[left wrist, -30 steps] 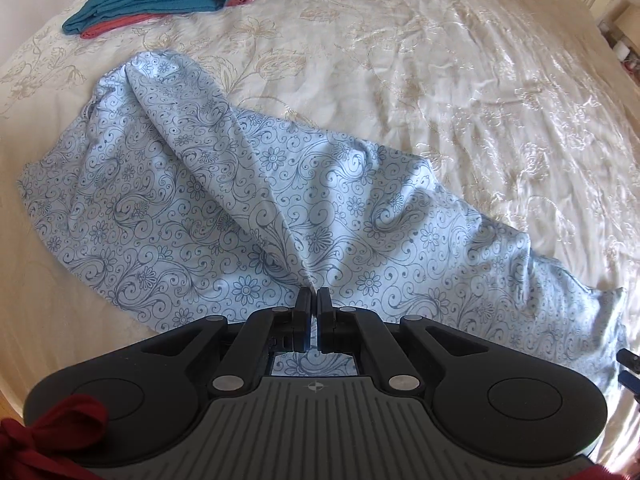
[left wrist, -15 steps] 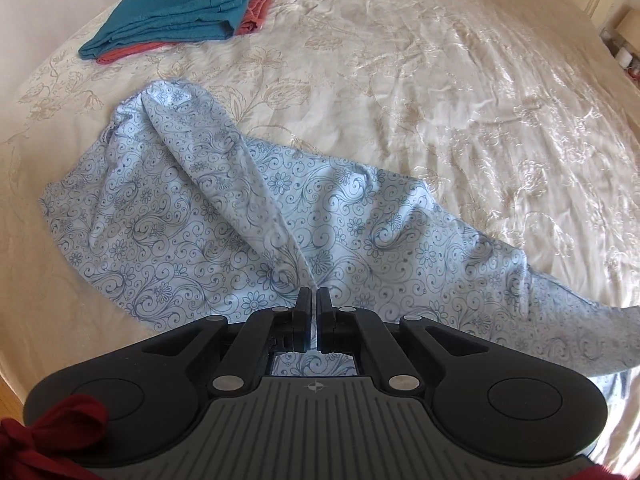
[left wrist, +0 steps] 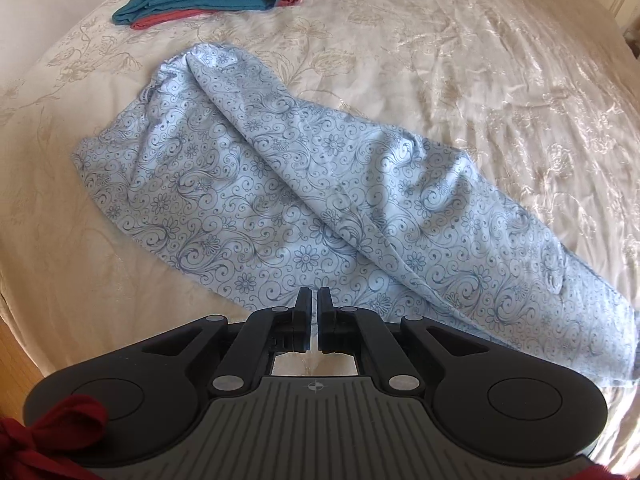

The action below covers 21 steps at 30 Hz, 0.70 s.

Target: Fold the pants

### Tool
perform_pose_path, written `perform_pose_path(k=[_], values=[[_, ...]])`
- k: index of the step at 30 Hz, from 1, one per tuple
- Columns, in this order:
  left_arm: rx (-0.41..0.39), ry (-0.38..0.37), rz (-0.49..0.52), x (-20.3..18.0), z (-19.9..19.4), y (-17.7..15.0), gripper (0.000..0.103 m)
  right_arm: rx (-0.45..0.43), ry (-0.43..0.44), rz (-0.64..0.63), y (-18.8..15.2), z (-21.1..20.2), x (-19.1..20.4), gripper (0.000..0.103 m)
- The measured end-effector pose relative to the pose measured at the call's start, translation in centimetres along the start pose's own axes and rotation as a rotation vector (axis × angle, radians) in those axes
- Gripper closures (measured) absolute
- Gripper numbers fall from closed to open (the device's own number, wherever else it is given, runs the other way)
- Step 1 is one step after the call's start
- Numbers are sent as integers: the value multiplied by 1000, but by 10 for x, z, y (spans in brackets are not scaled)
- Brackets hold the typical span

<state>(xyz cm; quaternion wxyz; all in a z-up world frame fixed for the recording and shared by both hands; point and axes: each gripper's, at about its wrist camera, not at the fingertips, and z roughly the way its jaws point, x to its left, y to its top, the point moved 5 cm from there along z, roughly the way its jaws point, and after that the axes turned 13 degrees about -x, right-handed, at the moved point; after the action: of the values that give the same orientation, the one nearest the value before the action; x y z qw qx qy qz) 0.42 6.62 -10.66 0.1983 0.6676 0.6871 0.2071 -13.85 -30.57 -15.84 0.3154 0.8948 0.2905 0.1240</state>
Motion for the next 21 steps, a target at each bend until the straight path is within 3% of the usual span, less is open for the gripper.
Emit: perform_pose_path(k=[3, 8, 11, 15, 21], values=[[-10, 17, -20, 19, 1, 19, 100, -81, 86, -75, 15, -22, 30, 68], [-20, 53, -34, 61, 10, 56, 100, -150, 338, -227, 25, -50, 125, 68], [-44, 67, -35, 88, 15, 82, 100, -137, 505, -303, 18, -62, 196, 68], [-89, 62, -40, 124, 23, 118, 100, -122, 663, -398, 4, -76, 290, 68], [-136, 68, -90, 171, 46, 167, 100, -129, 809, -507, -14, -87, 409, 68]])
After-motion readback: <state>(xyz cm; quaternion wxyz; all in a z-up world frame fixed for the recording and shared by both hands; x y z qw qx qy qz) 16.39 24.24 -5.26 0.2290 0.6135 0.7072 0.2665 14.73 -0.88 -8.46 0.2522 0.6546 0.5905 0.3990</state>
